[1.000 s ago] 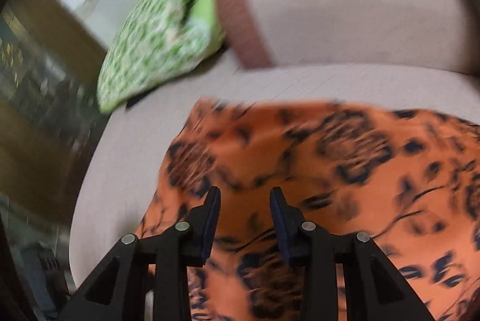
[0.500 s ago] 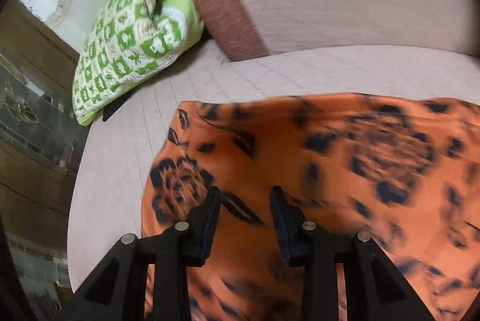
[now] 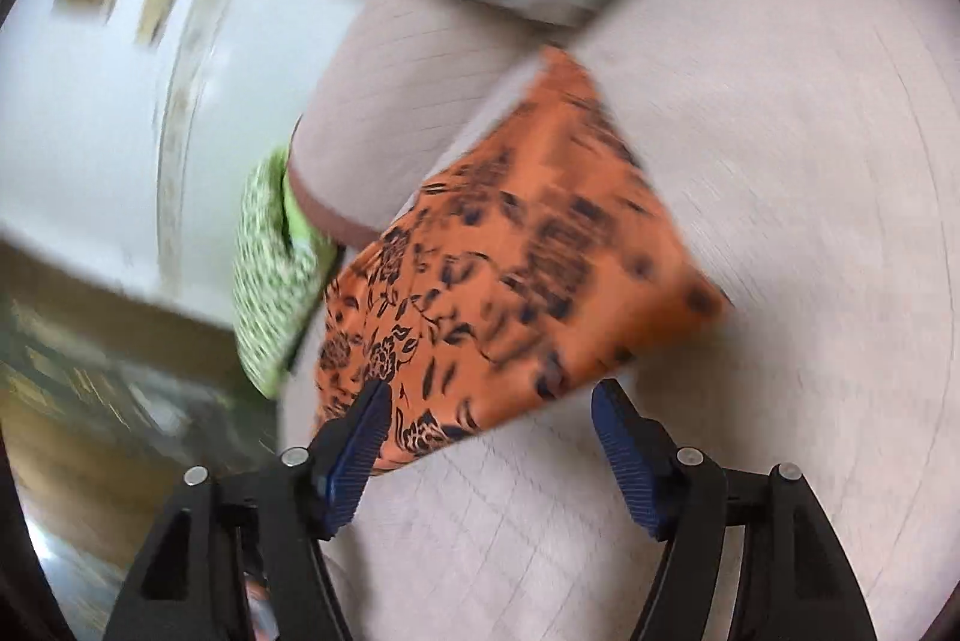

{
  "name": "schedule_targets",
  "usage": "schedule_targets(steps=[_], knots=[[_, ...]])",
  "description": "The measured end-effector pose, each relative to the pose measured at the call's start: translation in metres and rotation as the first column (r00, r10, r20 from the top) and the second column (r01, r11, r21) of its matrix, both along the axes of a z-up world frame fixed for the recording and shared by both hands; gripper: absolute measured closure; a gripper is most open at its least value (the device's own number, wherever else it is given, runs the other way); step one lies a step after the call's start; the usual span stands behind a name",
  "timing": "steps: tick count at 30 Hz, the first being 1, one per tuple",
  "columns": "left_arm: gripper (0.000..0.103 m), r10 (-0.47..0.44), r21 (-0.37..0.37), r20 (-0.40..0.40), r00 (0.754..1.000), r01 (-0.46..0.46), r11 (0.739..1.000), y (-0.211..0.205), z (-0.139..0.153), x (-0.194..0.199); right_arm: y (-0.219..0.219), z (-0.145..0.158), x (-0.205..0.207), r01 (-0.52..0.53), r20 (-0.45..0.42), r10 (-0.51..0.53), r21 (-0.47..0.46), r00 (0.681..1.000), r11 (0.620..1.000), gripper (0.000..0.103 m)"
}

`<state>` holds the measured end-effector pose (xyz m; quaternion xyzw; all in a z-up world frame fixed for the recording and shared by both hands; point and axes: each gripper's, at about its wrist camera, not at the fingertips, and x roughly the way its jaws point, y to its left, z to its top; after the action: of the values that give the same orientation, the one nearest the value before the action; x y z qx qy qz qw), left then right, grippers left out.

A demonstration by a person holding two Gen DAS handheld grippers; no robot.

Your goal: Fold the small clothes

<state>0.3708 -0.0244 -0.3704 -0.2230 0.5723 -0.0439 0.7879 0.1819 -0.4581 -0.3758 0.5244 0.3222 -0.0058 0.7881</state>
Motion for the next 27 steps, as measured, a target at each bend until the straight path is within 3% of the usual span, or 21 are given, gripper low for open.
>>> schedule_targets(steps=[2, 4, 8, 11, 17, 18, 21, 22, 24, 27], knots=[[0.027, -0.023, -0.042, -0.045, 0.999, 0.021, 0.999, -0.006, -0.011, -0.006, -0.003, -0.016, 0.003, 0.007, -0.034, -0.003, 0.101, 0.999, 0.995, 0.03], [0.027, -0.063, 0.003, -0.021, 0.998, 0.063, 0.998, -0.017, -0.008, -0.008, 0.001, -0.03, 0.011, -0.001, -0.042, 0.008, 0.181, 0.999, 0.983, 0.03], [0.026, -0.036, -0.069, -0.013, 0.999, 0.035, 0.997, -0.015, -0.012, 0.01, 0.013, -0.041, 0.036, 0.004, -0.064, 0.006, 0.164, 0.998, 0.986, 0.03], [0.018, -0.012, -0.142, 0.002, 1.0, 0.012, 0.99, -0.012, -0.012, 0.03, 0.009, -0.055, 0.048, 0.041, -0.09, -0.024, 0.201, 0.996, 0.979, 0.031], [0.017, 0.058, -0.249, 0.043, 0.997, -0.045, 0.967, -0.007, -0.015, 0.042, -0.008, -0.07, 0.059, 0.144, -0.041, -0.139, 0.244, 0.99, 0.959, 0.031], [0.019, 0.071, -0.26, 0.053, 0.996, -0.055, 0.964, -0.007, -0.015, 0.042, -0.011, -0.072, 0.062, 0.153, -0.033, -0.15, 0.256, 0.988, 0.954, 0.031], [0.069, 0.092, -0.272, 0.061, 0.994, -0.072, 0.96, -0.006, -0.02, 0.046, -0.011, -0.071, 0.069, 0.157, -0.008, -0.16, 0.237, 0.987, 0.959, 0.034], [0.07, 0.092, -0.271, 0.058, 0.994, -0.073, 0.96, -0.007, -0.022, 0.046, -0.009, -0.069, 0.07, 0.158, -0.007, -0.161, 0.219, 0.987, 0.963, 0.04], [0.072, 0.107, -0.272, 0.066, 0.992, -0.086, 0.959, -0.005, -0.026, 0.044, -0.007, -0.065, 0.069, 0.158, -0.036, -0.155, 0.142, 0.987, 0.977, 0.075], [0.075, 0.104, -0.249, 0.093, 0.99, -0.078, 0.965, -0.007, -0.022, 0.043, -0.007, -0.069, 0.066, 0.157, -0.049, -0.152, 0.127, 0.987, 0.979, 0.078]])
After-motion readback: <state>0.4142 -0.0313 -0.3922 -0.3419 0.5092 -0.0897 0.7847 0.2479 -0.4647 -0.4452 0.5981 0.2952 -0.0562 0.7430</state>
